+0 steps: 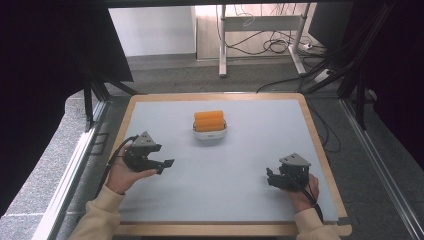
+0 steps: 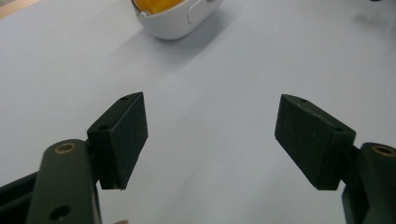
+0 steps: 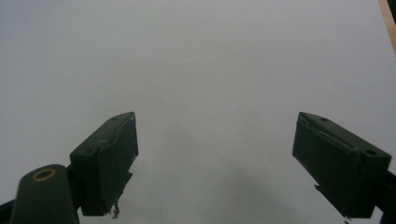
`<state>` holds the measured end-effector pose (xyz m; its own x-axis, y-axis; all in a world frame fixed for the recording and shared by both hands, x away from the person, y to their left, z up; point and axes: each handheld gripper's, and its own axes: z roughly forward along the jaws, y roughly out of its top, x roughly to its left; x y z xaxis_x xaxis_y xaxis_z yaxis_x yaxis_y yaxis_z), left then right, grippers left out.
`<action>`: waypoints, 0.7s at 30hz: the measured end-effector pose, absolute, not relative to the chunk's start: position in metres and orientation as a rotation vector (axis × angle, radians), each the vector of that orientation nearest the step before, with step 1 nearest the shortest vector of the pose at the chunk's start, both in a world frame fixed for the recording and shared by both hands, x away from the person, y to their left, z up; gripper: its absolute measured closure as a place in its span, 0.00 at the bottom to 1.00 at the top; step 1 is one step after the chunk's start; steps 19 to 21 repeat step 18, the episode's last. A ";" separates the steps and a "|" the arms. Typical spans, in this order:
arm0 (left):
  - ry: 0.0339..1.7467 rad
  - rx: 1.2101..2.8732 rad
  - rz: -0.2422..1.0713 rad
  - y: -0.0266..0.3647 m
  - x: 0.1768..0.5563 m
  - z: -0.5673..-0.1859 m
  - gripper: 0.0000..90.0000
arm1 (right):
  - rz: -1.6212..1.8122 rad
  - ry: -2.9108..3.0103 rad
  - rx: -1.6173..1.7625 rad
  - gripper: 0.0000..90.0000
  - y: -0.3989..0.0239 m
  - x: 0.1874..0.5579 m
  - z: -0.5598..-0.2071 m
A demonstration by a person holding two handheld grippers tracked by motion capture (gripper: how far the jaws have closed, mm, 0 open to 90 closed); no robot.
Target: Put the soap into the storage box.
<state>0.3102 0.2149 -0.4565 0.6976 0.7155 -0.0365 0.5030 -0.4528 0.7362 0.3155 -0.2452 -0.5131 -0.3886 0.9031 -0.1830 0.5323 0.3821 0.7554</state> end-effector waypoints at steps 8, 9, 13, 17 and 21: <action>0.924 2.163 0.378 0.216 0.307 -0.456 0.28 | 0.814 2.052 1.223 0.16 -0.246 0.315 -0.513; 0.930 2.161 0.374 0.216 0.306 -0.456 0.28 | 0.814 2.050 1.224 0.16 -0.246 0.315 -0.513; 0.940 2.158 0.361 0.217 0.306 -0.459 0.28 | 0.815 2.050 1.222 0.16 -0.246 0.316 -0.513; 0.941 2.163 0.369 0.217 0.306 -0.461 0.28 | 0.830 2.048 1.214 0.16 -0.246 0.316 -0.511; 0.941 2.163 0.369 0.217 0.306 -0.461 0.28 | 0.836 2.049 1.211 0.16 -0.246 0.316 -0.511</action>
